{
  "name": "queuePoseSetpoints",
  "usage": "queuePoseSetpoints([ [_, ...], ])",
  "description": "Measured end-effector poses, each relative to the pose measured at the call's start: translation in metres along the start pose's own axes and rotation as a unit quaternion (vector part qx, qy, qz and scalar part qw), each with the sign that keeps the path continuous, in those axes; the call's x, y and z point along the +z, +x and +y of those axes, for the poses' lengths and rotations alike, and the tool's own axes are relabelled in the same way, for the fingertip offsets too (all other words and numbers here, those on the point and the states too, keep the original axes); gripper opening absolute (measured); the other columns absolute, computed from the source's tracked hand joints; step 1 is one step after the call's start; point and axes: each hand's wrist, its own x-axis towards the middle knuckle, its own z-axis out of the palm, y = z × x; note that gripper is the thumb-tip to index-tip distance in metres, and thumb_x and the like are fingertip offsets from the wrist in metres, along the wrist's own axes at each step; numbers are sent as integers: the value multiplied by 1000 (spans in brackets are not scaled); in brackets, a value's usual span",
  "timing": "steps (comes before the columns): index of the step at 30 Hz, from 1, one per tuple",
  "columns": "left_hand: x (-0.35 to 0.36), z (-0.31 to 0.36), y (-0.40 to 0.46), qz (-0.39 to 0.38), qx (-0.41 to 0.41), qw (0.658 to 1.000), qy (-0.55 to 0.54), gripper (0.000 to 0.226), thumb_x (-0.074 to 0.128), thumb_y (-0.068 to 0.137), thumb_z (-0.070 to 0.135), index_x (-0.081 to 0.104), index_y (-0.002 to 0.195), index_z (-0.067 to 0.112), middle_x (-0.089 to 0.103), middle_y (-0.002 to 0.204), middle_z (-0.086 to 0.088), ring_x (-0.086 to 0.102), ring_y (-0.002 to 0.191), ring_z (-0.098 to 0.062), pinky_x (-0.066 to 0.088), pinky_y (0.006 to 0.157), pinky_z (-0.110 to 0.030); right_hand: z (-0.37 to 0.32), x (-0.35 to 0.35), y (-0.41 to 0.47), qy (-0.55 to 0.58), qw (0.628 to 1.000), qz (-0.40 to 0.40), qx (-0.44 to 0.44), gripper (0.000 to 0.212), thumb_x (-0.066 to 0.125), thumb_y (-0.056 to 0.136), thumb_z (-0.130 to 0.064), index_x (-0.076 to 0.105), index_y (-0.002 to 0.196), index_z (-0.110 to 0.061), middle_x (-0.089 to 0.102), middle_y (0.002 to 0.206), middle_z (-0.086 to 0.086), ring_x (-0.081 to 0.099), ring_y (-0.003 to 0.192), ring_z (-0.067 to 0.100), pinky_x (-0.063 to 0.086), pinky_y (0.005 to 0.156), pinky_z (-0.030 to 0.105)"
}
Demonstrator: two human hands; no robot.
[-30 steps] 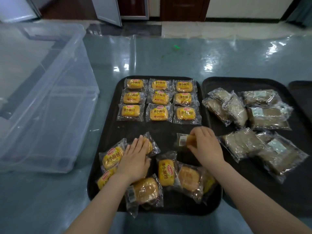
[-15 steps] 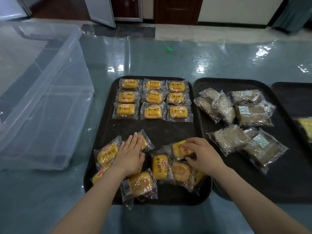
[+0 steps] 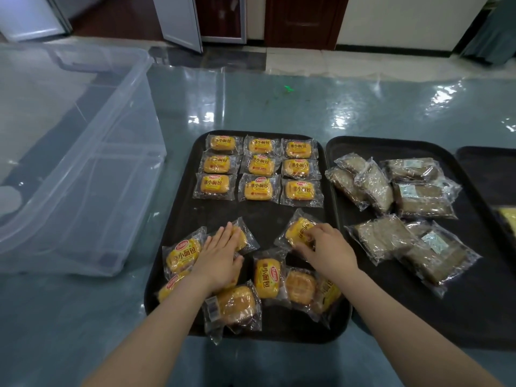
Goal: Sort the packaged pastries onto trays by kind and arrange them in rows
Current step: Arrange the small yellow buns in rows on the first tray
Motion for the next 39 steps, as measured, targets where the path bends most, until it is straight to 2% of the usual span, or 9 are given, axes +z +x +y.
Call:
queuePoseSetpoints([
  [3, 0, 1, -1, 5, -2, 1000, 0, 70, 36, 97, 39, -10, 148, 28, -20, 154, 5, -18, 139, -10, -11, 109, -32, -11, 3, -2, -42, 999, -5, -20, 47, 64, 83, -54, 53, 114, -21, 50, 121, -4, 51, 111, 18, 49, 84, 33],
  [6, -2, 2, -2, 3, 0, 1000, 0, 70, 36, 97, 40, -10, 148, 28, -20, 154, 6, -18, 139, -10, -11, 109, -32, -11, 5, -1, -65, 995, 1, -73, 31, 67, 85, -23, 56, 114, -21, 41, 144, -2, 38, 133, 21, 38, 103, 37],
  [11, -4, 3, -3, 10, -2, 1000, -14, 73, 43, 95, 38, -6, 148, 31, -19, 155, 7, -18, 137, -7, -9, 108, -31, -7, 2, 2, -61, 996, 61, -40, 52, 60, 84, -3, 53, 131, -25, 28, 155, 3, 17, 144, 24, 25, 113, 41],
  [15, -7, 10, -8, 111, -22, 988, -107, 82, 63, 84, 22, 13, 148, 35, 11, 154, 13, 13, 141, -10, 19, 113, -35, -20, 11, 7, 14, 994, 10, -105, 64, 50, 89, -4, 33, 147, -26, 29, 154, -4, 21, 142, 18, 23, 113, 33],
  [18, -10, 8, -14, 170, -38, 980, -96, 68, 64, 81, 17, 33, 140, 35, 35, 135, 14, 34, 126, -6, 37, 96, -22, -23, 18, 15, -13, 990, -42, -132, 70, 48, 92, -8, 21, 151, -31, 14, 160, -9, 7, 147, 17, 16, 117, 37],
  [21, -13, 1, -17, 152, -14, 988, -38, 48, 60, 86, 24, 48, 130, 36, 42, 122, 17, 38, 117, -5, 35, 89, -18, -20, 20, 19, -43, 993, -30, -102, 69, 51, 92, -15, 20, 151, -33, 14, 160, -7, 7, 147, 19, 20, 117, 40],
  [24, -14, 5, -14, 108, 15, 994, 19, 48, 53, 89, 31, 43, 135, 40, 39, 139, 13, 32, 128, -11, 32, 104, -31, -14, 20, 19, -32, 998, -5, -44, 64, 50, 93, -19, 23, 151, -29, 17, 160, -3, 10, 147, 21, 16, 117, 37],
  [31, -24, 25, 13, -8, 80, 990, 114, 52, 32, 96, 39, 21, 147, 37, 9, 158, 10, 5, 145, -14, -17, 108, -45, -4, 20, 24, 7, 1000, -8, -23, 63, 49, 95, -22, 21, 151, -23, 10, 161, 0, 2, 148, 20, 7, 118, 37],
  [39, -31, 36, 48, -98, 122, 983, 99, 57, 21, 99, 50, 8, 150, 28, -10, 158, 5, -13, 144, -17, -5, 114, -39, 0, 26, 25, -52, 995, -46, -78, 78, 51, 95, -29, -2, 153, -33, -19, 159, 0, -21, 144, 26, -9, 113, 40],
])
